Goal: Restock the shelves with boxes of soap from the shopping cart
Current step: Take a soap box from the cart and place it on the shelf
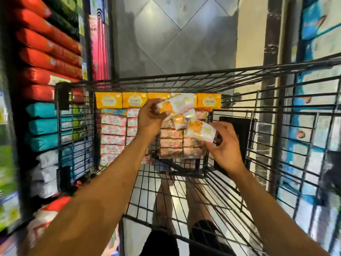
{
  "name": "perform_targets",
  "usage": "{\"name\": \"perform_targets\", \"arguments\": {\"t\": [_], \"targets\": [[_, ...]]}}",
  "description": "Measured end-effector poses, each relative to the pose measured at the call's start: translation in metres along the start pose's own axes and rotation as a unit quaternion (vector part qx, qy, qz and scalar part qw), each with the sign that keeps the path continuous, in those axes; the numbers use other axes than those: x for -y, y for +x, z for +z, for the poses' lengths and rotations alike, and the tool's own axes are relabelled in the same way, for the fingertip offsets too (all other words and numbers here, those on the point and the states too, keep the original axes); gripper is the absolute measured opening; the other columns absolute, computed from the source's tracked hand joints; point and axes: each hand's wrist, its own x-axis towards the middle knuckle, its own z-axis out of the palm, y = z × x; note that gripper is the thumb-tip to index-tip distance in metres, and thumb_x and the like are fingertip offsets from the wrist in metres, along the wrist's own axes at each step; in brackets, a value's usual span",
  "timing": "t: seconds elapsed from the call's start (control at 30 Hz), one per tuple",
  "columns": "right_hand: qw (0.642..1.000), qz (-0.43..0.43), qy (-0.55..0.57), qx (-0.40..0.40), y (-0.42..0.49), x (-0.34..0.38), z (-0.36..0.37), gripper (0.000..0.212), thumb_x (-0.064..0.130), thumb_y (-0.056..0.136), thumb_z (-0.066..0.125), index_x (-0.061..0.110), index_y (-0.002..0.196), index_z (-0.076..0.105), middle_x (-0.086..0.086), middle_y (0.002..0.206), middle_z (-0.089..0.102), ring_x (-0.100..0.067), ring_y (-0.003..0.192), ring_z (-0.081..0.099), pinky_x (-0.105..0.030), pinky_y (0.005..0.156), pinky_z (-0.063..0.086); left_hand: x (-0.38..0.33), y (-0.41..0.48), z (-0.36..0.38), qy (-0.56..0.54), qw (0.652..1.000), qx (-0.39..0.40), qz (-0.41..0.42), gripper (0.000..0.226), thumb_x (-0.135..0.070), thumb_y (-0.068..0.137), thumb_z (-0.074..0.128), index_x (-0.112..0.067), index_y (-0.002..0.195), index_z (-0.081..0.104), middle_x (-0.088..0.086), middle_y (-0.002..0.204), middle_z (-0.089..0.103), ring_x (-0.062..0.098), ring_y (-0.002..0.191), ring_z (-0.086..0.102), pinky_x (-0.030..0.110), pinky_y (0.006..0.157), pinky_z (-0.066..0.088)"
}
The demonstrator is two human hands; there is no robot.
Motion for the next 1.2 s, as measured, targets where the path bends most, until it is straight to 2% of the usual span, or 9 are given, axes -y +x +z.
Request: {"name": "perform_targets", "arguments": {"t": [0.13,0.23,0.37,0.47,0.57,0.73,0.9,1.03,1.2], "targets": [[0.999,-0.012,0.019,0.030,-0.011,0.038,-0.017,0.064,0.014,0.077,0.089,0.033,0.132,0.062,0.007,0.129,0.055,-0.016,0.122,0.059,-0.047,0.102,0.054,-0.030,-0.048,-0.045,-0.090,0.996,0.016,-0.025,0.037,0.009,0.082,0.074,-0.012,0.112,0.065,-0.002,0.082,0.055,0.018,0.083,0.059,0.036,0.071,0.058],[0.997,-0.008,0.047,0.063,-0.023,0.073,-0.024,0.061,0.020,0.077,0.088,0.028,0.131,0.063,0.015,0.128,0.059,-0.022,0.119,0.064,-0.039,0.101,0.055,-0.042,-0.091,-0.089,-0.167,0.985,0.029,-0.045,0.042,0.009,0.086,0.069,-0.027,0.108,0.065,-0.008,0.095,0.063,0.033,0.107,0.062,0.060,0.081,0.058],[0.992,-0.040,0.054,0.105,-0.047,0.125,-0.031,0.066,-0.001,0.081,0.083,0.033,0.132,0.058,0.023,0.136,0.055,-0.012,0.127,0.059,-0.015,0.099,0.048,-0.063,-0.162,-0.140,-0.228,0.974,0.001,-0.009,0.036,0.004,0.092,0.064,-0.024,0.115,0.065,-0.005,0.106,0.060,0.023,0.107,0.062,0.048,0.082,0.060],[0.986,-0.022,0.073,0.146,-0.066,0.167,-0.030,0.064,-0.004,0.084,0.079,0.031,0.135,0.060,0.032,0.132,0.056,-0.004,0.120,0.062,-0.022,0.094,0.055,-0.071,-0.219,-0.174,-0.302,0.952,-0.055,-0.008,0.041,0.013,0.091,0.055,-0.012,0.123,0.061,0.003,0.109,0.063,0.022,0.109,0.064,0.041,0.078,0.061],[0.977,-0.043,0.083,0.191,-0.088,0.210,-0.023,0.062,-0.004,0.086,0.077,0.026,0.138,0.059,0.037,0.125,0.061,0.001,0.114,0.065,-0.025,0.091,0.057,-0.068,-0.279,-0.205,-0.349,0.931,-0.107,0.017,0.048,0.005,0.079,0.071,-0.012,0.123,0.058,0.001,0.109,0.070,0.022,0.104,0.068,0.035,0.075,0.059],[0.956,-0.100,0.079,0.265,-0.132,0.278,0.007,0.070,-0.003,0.083,0.081,0.036,0.136,0.058,0.004,0.130,0.068,-0.013,0.111,0.070,-0.030,0.091,0.059,-0.047,-0.375,-0.249,-0.368,0.905,-0.208,0.057,0.066,0.009,0.065,0.072,-0.015,0.124,0.058,0.006,0.118,0.071,0.023,0.104,0.067,0.034,0.075,0.060],[0.921,-0.161,0.092,0.342,-0.186,0.352,0.056,0.067,-0.017,0.080,0.075,0.017,0.136,0.058,0.022,0.122,0.069,-0.001,0.105,0.069,-0.012,0.087,0.051,-0.020,-0.466,-0.295,-0.361,0.884,-0.282,0.092,0.076,0.006,0.068,0.083,-0.018,0.135,0.057,0.016,0.130,0.066,0.033,0.114,0.063,0.041,0.090,0.056],[0.884,-0.230,0.103,0.394,-0.231,0.417,0.099,0.064,-0.020,0.081,0.072,0.011,0.135,0.055,0.002,0.126,0.067,0.006,0.105,0.067,-0.012,0.086,0.050,-0.003,-0.530,-0.324,-0.375,0.853,-0.342,0.122,0.069,0.009,0.074,0.076,-0.021,0.133,0.060,0.010,0.122,0.071,0.030,0.103,0.067,0.034,0.078,0.060],[0.834,-0.335,0.074,0.431,-0.278,0.488,0.152,0.058,-0.005,0.081,0.078,0.026,0.127,0.062,0.000,0.124,0.071,-0.003,0.110,0.066,-0.016,0.090,0.049,0.014,-0.593,-0.357,-0.403,0.802,-0.416,0.146,0.068,-0.010,0.070,0.084,-0.026,0.131,0.058,0.014,0.123,0.067,0.041,0.112,0.064,0.071,0.096,0.046]]}}
